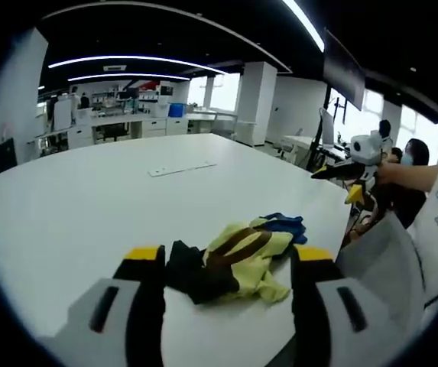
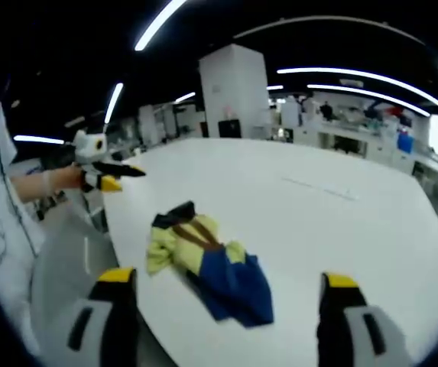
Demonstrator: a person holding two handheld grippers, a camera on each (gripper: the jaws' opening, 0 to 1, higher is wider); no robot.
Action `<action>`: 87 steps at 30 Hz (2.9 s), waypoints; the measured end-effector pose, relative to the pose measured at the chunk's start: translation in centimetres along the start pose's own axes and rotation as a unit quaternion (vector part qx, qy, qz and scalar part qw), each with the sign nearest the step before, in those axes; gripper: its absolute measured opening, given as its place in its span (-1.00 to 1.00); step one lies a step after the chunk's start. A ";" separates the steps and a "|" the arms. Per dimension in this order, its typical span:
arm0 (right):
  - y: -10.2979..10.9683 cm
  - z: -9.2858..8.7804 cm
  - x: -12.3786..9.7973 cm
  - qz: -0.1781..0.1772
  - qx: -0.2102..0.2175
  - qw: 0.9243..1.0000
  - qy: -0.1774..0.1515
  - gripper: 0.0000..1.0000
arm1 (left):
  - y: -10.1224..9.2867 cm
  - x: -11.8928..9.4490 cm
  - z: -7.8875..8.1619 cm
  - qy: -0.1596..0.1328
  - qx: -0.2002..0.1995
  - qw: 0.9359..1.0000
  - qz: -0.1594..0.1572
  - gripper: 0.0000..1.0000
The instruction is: Fold the garment on the visible template until the final outline fits inside the template.
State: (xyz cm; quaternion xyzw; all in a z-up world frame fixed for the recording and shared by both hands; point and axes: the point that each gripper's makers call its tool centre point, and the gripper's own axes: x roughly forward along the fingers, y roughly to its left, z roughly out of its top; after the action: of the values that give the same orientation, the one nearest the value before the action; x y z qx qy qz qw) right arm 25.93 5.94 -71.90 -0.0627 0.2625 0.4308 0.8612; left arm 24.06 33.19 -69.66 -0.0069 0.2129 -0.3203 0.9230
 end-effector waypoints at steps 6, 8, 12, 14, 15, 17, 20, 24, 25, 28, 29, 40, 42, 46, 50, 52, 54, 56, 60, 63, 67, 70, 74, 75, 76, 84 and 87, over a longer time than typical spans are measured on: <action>-0.2 0.0 0.0 0.000 -0.001 1.000 0.000 0.99 | 0.6 -0.2 -0.3 0.003 -0.002 1.000 0.002 0.32; -0.3 0.0 0.0 -0.001 0.000 1.000 -0.001 0.99 | 0.6 -0.3 -0.4 0.004 -0.003 1.000 0.002 0.33; -0.5 -0.1 -0.1 -0.002 0.000 1.000 0.000 0.99 | 0.3 -0.4 -0.5 0.008 -0.001 1.000 0.004 0.37; -0.6 -0.3 0.0 -0.003 0.001 1.000 0.002 0.99 | 0.4 -0.4 -0.6 0.012 -0.002 1.000 0.007 0.45; -0.8 -0.5 0.0 -0.003 0.000 1.000 0.004 0.99 | 0.5 -0.5 -0.8 0.015 -0.002 1.000 0.009 0.47; -0.8 -0.6 0.0 -0.002 -0.004 1.000 0.009 0.99 | 0.5 -0.5 -1.0 0.018 -0.002 1.000 0.010 0.52; -0.6 -0.7 -0.1 0.000 -0.014 1.000 0.016 0.99 | 0.6 -0.5 -1.3 0.023 -0.003 1.000 0.014 0.59; -0.7 -0.6 -0.3 -0.002 -0.018 1.000 0.019 0.99 | 0.5 -0.5 -1.6 0.028 -0.001 1.000 0.011 0.62; -0.7 -0.6 -0.3 -0.002 -0.018 1.000 0.020 0.99 | 0.5 -0.4 -1.6 0.029 -0.001 1.000 0.010 0.62; -0.9 -0.6 -0.4 -0.004 -0.020 1.000 0.021 0.99 | 0.4 -0.4 -1.8 0.030 0.002 1.000 0.007 0.61; -1.0 -0.6 -0.4 -0.004 -0.020 1.000 0.022 0.99 | 0.4 -0.4 -1.8 0.031 0.003 0.999 0.007 0.60; -0.9 -0.9 0.2 -0.007 -0.021 0.999 0.024 0.84 | 1.0 -0.6 -2.7 0.048 0.007 0.999 0.011 0.48; -0.8 -1.0 0.2 -0.006 -0.017 1.000 0.023 0.88 | 1.0 -0.6 -2.7 0.047 0.005 0.999 0.014 0.48; -1.1 -1.3 0.2 -0.008 -0.020 0.999 0.028 0.85 | 1.0 -0.7 -2.9 0.049 0.003 0.999 0.017 0.47; -1.2 -1.3 0.3 -0.005 -0.014 1.000 0.026 0.85 | 1.0 -0.6 -3.2 0.054 0.002 0.998 0.016 0.41; -1.4 -1.4 0.4 -0.006 -0.013 0.999 0.028 0.84 | 1.0 -0.5 -3.5 0.057 0.001 0.998 0.016 0.40; -1.5 -1.5 0.4 -0.005 -0.013 0.999 0.028 0.83 | 1.1 -0.4 -3.6 0.060 0.000 0.998 0.017 0.39; -1.6 -1.5 0.5 -0.005 -0.009 1.000 0.028 0.82 | 1.1 -0.2 -3.7 0.064 0.001 0.998 0.017 0.35; -1.8 -1.8 0.6 -0.005 -0.008 0.999 0.033 0.78 | 1.5 0.3 -3.9 0.067 -0.001 0.998 0.019 0.27; -1.9 -1.8 0.6 -0.002 -0.004 0.999 0.034 0.70 | 1.7 0.5 -4.0 0.068 -0.002 0.998 0.018 0.23; -2.0 -1.8 0.7 -0.002 -0.003 0.999 0.035 0.66 | 1.6 0.9 -4.0 0.068 -0.002 0.998 0.013 0.16; -2.0 -1.7 0.9 -0.002 -0.003 0.999 0.038 0.60 | 1.9 1.2 -4.0 0.070 -0.003 0.997 0.012 0.15; -2.2 -1.7 1.2 0.000 0.001 0.999 0.041 0.55 | 2.0 1.4 -3.9 0.072 -0.003 0.997 0.010 0.11; -2.2 -1.6 1.3 0.001 0.001 0.999 0.041 0.53 | 2.1 1.5 -4.0 0.072 -0.004 0.997 0.009 0.10; -2.2 -1.6 1.4 0.001 -0.001 0.999 0.043 0.51 | 2.1 1.6 -3.9 0.071 -0.004 0.997 0.008 0.09; -2.3 -1.7 2.8 0.014 0.005 0.998 0.054 0.25 | 2.6 2.6 -4.3 0.090 0.008 0.996 -0.006 -0.02; -2.0 -1.7 3.4 0.024 0.004 0.998 0.058 0.16 | 2.6 3.1 -4.2 0.093 0.009 0.996 -0.010 -0.09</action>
State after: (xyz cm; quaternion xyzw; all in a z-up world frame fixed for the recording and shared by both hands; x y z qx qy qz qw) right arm 28.48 6.55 -75.32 -0.0780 0.3154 0.4461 0.8340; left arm 26.12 33.95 -75.07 0.0286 0.2946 -0.3306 0.8962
